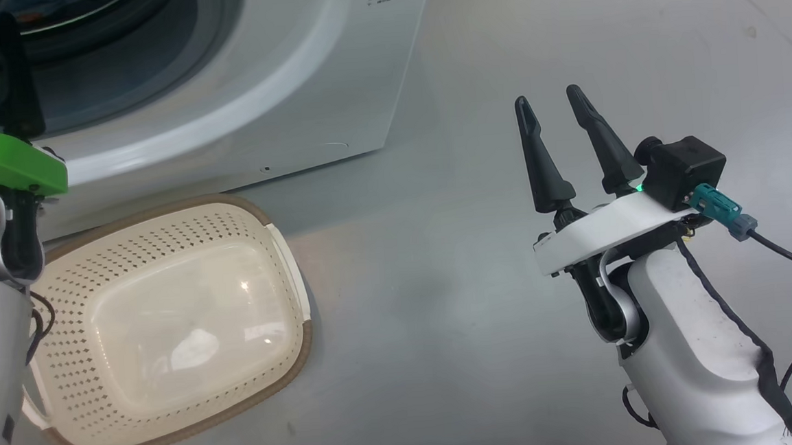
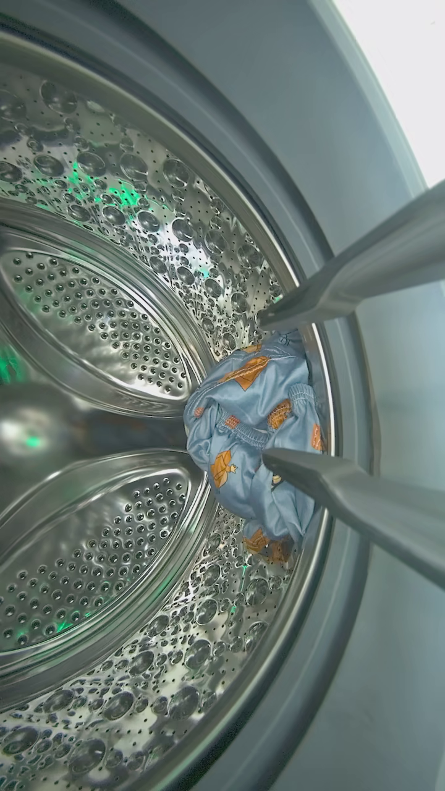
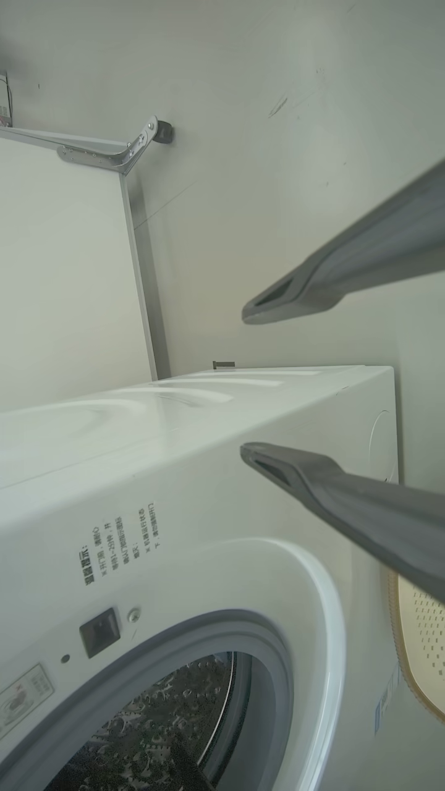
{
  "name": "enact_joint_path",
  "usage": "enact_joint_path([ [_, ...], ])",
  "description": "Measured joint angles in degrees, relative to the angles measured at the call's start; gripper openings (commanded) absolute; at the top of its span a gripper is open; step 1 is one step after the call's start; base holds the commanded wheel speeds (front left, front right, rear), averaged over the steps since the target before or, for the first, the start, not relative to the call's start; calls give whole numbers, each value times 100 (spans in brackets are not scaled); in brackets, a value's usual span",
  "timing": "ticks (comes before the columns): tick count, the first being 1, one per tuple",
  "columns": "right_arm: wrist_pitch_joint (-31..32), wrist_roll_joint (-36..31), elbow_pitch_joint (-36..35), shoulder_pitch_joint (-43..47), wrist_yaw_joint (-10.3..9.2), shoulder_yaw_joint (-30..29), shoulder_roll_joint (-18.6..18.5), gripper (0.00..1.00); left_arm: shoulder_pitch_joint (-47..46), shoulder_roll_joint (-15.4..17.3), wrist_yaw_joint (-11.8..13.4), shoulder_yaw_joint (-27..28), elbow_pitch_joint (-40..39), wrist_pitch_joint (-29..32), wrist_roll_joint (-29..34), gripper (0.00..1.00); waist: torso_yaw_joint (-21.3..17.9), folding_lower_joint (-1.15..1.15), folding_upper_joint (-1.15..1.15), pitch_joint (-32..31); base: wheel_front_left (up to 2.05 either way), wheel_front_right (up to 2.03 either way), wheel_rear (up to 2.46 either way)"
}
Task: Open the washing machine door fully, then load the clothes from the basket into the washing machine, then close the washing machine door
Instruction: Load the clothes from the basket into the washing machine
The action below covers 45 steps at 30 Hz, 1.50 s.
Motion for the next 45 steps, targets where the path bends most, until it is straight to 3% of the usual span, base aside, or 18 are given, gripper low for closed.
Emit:
enact_joint_path([
  [36,0,-136,447,461,243,-388,-187,100,2731,-63,-15,1026,-1860,-18,505,100,811,0,0,-1589,0,0,0],
  [45,0,-124,461,599,248,-399,-237,100,3399,-229,136,1311,-2261,-18,535,100,1013,0,0,-1904,0,0,0],
])
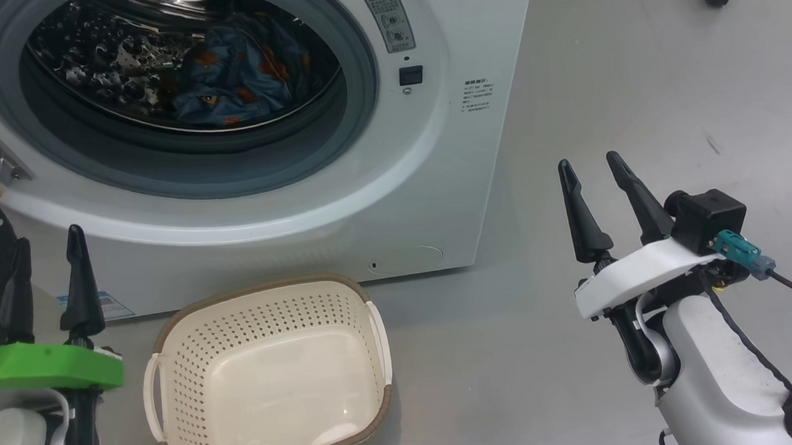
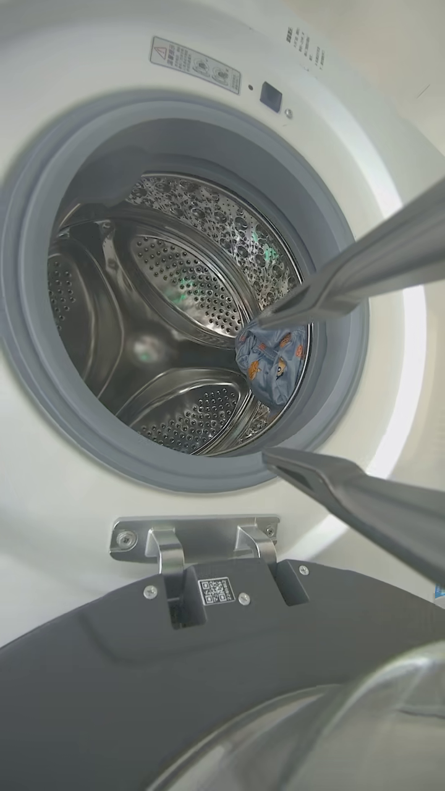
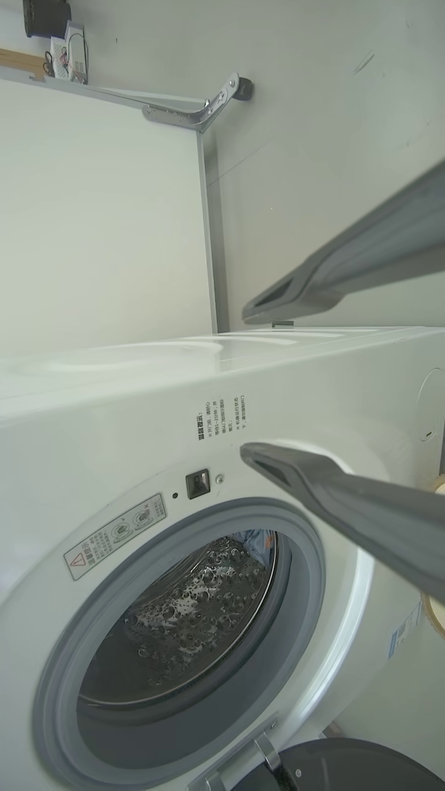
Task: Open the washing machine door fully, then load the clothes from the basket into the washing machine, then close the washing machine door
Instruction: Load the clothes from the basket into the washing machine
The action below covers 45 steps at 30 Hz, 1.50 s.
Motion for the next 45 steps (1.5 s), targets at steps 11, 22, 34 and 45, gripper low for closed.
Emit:
enact_joint_path([
  [11,0,41,16,182,18,-49,-77,100,541,-23,81,209,-481,0,170,100,195,0,0,-202,0,0,0],
  [22,0,86,70,357,47,20,-78,100,1193,-82,147,424,-860,0,294,100,333,0,0,-419,0,0,0],
  [34,0,89,90,375,48,118,-157,100,1571,-152,148,638,-1149,0,346,100,370,0,0,-449,0,0,0],
  [45,0,93,80,375,48,167,-172,100,1697,-178,142,749,-1230,0,354,100,355,0,0,-407,0,0,0],
])
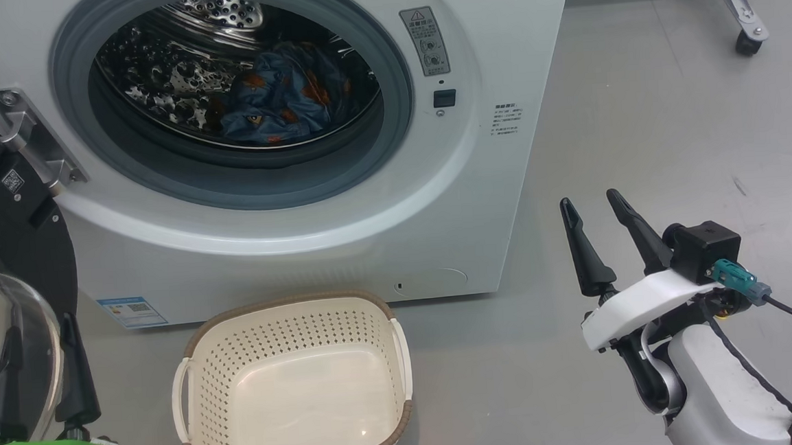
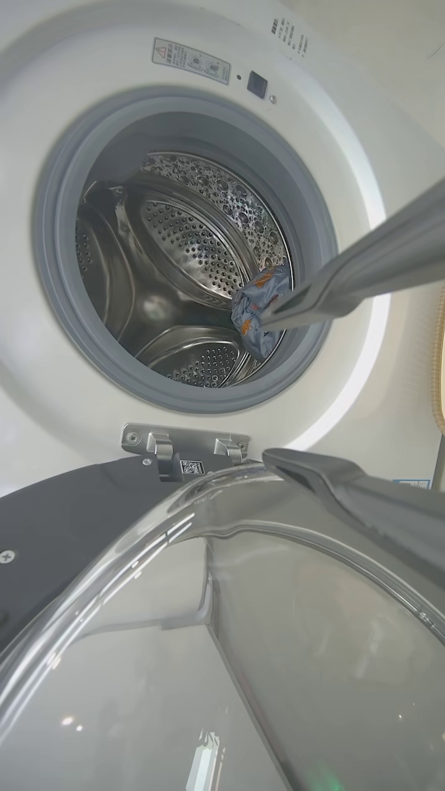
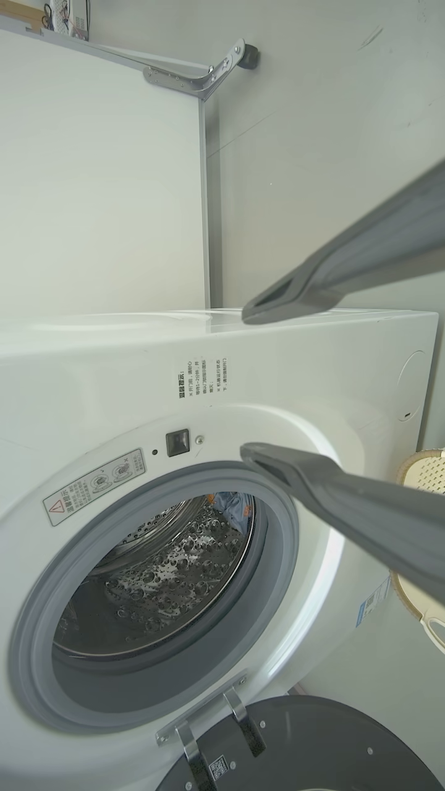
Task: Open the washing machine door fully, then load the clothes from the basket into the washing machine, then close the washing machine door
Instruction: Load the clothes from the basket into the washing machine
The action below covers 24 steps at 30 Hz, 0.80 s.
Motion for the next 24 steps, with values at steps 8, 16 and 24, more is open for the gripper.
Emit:
enact_joint_path([
  [8,0,48,-1,0,0,38,-20,100,73,-8,-29,19,-26,0,66,100,-15,0,0,-6,0,0,0],
  [16,0,66,2,0,0,80,-27,100,99,-8,-77,18,-45,0,96,100,-30,0,0,-39,0,0,0],
  [24,0,100,11,0,0,121,-47,100,143,-11,-93,34,-53,0,123,100,-43,0,0,-98,-7,7,0],
])
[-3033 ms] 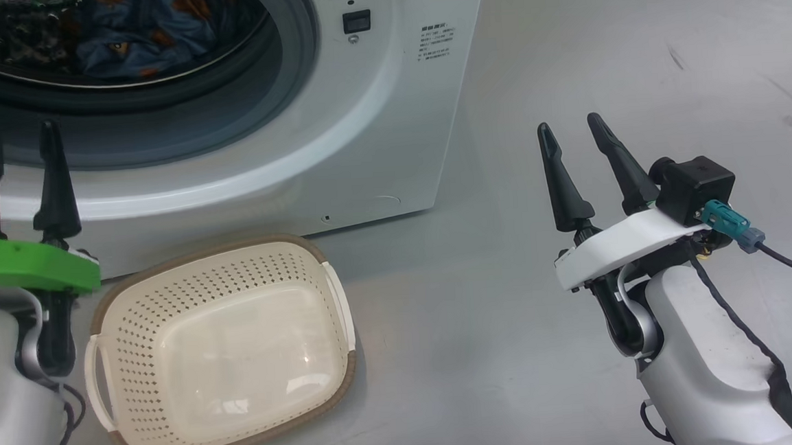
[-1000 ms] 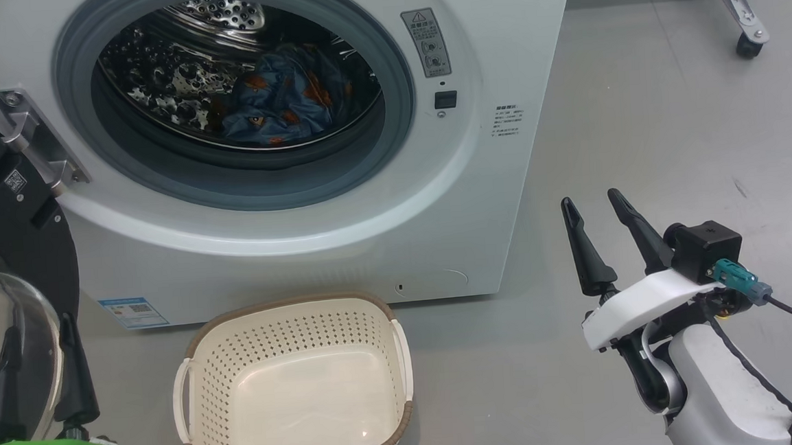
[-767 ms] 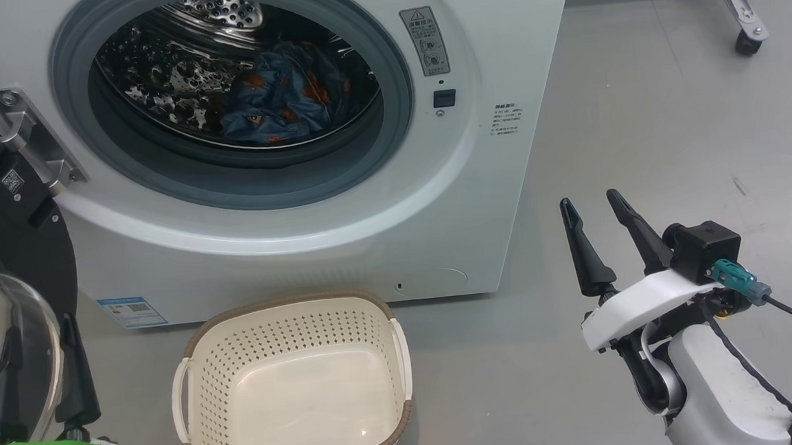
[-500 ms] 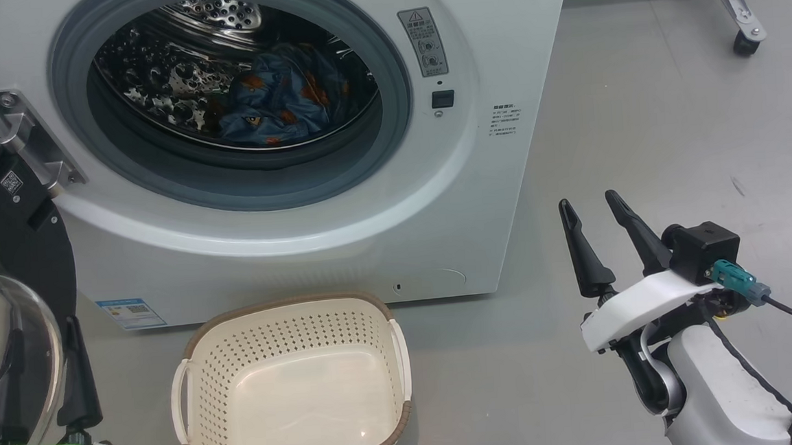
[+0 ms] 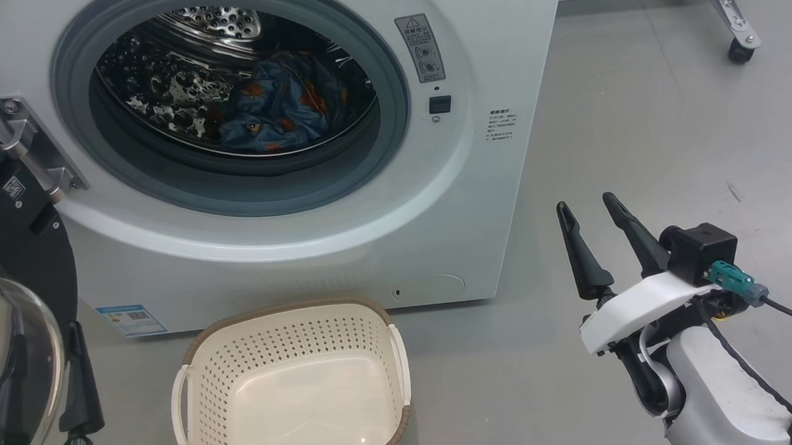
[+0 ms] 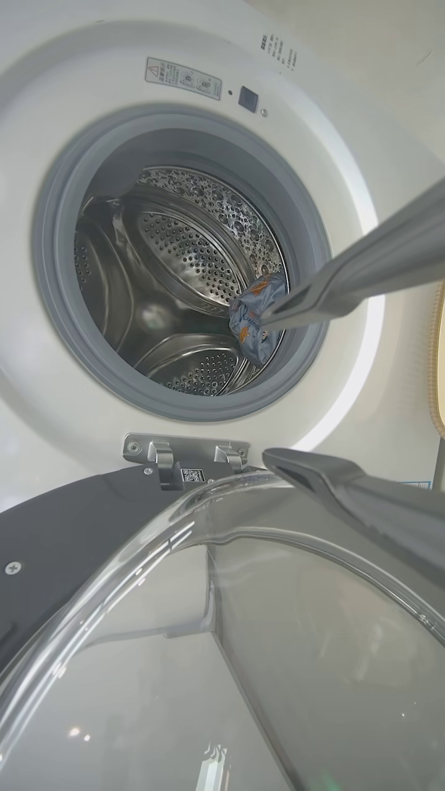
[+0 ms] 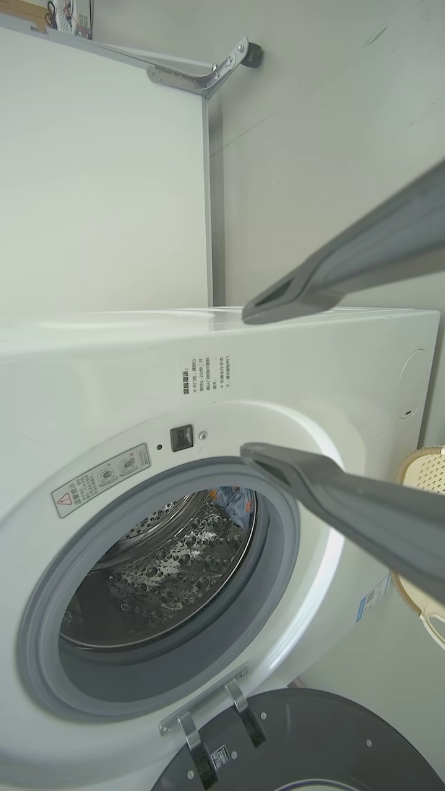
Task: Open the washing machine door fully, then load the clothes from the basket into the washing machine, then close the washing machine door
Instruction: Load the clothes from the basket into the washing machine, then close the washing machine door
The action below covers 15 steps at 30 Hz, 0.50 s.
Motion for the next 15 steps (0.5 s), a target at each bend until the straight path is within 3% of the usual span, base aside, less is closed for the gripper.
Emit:
enact_joint_path([
  [15,0,53,21,0,0,47,-37,100,66,-87,-48,33,-48,0,31,100,-15,0,0,-54,-53,53,0],
])
